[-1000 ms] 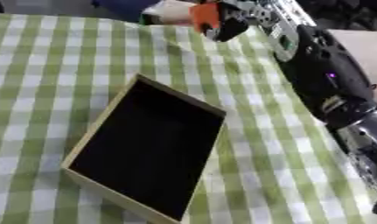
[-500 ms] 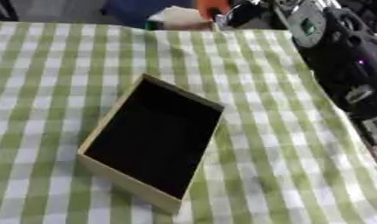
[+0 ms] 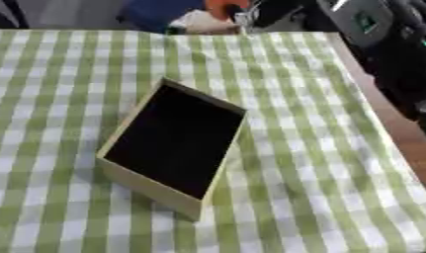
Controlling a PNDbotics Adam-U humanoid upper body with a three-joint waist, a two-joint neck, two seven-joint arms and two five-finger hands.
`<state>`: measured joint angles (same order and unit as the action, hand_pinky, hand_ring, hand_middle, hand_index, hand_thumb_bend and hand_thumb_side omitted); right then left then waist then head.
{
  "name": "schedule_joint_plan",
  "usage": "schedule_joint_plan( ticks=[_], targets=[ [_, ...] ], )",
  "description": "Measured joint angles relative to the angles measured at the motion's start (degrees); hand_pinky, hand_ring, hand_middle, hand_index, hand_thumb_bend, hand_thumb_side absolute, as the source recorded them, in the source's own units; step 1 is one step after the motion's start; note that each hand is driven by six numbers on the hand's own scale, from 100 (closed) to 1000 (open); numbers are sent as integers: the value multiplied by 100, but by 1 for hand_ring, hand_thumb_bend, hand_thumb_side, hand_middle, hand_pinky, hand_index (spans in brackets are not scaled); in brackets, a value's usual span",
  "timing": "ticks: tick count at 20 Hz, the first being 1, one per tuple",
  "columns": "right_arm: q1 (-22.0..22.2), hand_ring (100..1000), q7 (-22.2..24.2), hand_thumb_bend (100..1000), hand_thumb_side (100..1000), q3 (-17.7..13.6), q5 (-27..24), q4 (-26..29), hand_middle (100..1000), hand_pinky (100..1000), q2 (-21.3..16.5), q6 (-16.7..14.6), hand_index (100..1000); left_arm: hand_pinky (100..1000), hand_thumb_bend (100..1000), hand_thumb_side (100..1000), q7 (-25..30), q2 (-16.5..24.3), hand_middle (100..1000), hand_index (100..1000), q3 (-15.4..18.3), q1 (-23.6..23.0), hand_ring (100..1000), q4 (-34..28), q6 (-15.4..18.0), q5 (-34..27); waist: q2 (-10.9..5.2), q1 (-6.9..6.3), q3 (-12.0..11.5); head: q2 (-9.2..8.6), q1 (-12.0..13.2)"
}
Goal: Pick up objects on the table and place them in the box.
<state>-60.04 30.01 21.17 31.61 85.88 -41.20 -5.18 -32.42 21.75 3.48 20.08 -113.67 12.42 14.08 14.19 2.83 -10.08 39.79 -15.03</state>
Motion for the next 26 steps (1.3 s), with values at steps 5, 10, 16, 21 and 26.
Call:
schedule_joint_plan(
  ticks=[5,10,16,21,26],
  targets=[
    [274,581,152,100,335,34,-180,1161,380,591,81,319,478,758,449,589,-26,57,751,765,24,0,716,0,-4,-1,-69,-10,81,141,96],
    [595,575,209,100,343,-31,-136,2038,381,575,462,522,481,757,446,591,-104,101,751,763,85,-103,715,0,-12,25,-78,-28,194,177,200],
    [1099,574,93,100,329,-158,307,2671,383,557,1079,566,483,757,440,597,-273,105,750,760,209,-274,711,0,-61,153,18,-62,265,170,287],
    [1489,568,-146,100,364,-138,797,2754,385,536,1466,396,488,756,434,602,-353,99,750,758,240,-347,708,0,-97,240,153,-102,254,143,371],
    [1847,564,-221,100,393,-53,991,2755,385,526,1576,355,488,756,430,607,-374,81,750,755,241,-354,706,0,-111,265,243,-113,224,107,385]
  ],
)
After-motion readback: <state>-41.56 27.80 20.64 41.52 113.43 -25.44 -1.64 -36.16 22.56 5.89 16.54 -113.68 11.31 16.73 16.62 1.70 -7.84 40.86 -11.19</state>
